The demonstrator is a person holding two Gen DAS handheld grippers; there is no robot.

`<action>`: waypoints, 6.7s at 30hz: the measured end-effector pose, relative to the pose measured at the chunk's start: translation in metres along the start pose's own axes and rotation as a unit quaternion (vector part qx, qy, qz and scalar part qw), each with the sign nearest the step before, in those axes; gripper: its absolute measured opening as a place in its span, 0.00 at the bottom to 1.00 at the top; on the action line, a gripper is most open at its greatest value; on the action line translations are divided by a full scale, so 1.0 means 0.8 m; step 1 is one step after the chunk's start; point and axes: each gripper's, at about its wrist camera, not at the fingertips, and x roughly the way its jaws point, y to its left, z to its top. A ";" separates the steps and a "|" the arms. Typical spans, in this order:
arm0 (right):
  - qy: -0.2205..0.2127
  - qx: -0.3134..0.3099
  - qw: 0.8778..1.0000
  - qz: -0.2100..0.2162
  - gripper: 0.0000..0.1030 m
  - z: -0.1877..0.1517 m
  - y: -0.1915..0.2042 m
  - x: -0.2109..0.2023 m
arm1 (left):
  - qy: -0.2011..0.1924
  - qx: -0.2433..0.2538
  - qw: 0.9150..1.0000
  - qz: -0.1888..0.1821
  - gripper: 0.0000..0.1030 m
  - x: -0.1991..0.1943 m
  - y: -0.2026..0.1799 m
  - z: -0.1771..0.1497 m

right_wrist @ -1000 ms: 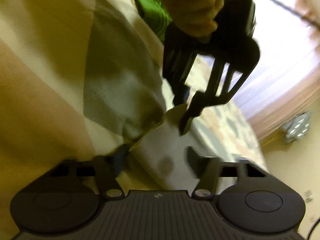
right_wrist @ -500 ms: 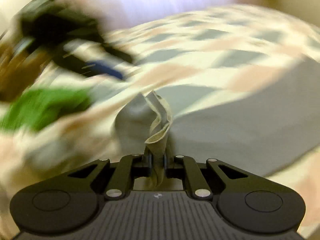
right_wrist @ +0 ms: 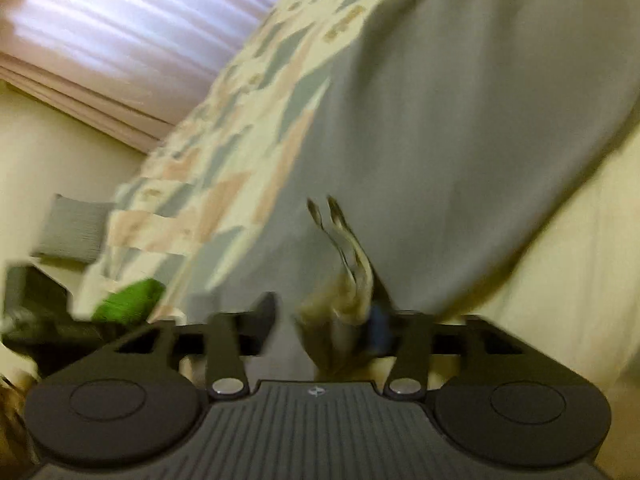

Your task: Fold clothes

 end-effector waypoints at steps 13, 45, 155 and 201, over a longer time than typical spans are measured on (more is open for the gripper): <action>0.082 -0.039 0.996 0.014 0.07 0.065 0.012 0.038 | 0.001 -0.009 1.000 0.010 0.30 -0.006 -0.005 0.027; -0.060 -0.139 0.979 -0.138 0.06 0.381 -0.214 -0.222 | -0.031 0.025 0.998 0.052 0.31 0.142 -0.258 0.076; 0.005 -0.429 0.830 -0.358 0.13 -0.017 0.102 0.045 | -0.114 0.899 0.414 0.087 0.18 0.103 -0.187 0.028; -0.121 -0.109 0.967 -0.198 0.11 0.324 -0.270 -0.279 | -0.129 0.347 0.922 0.114 0.28 0.248 -0.473 0.142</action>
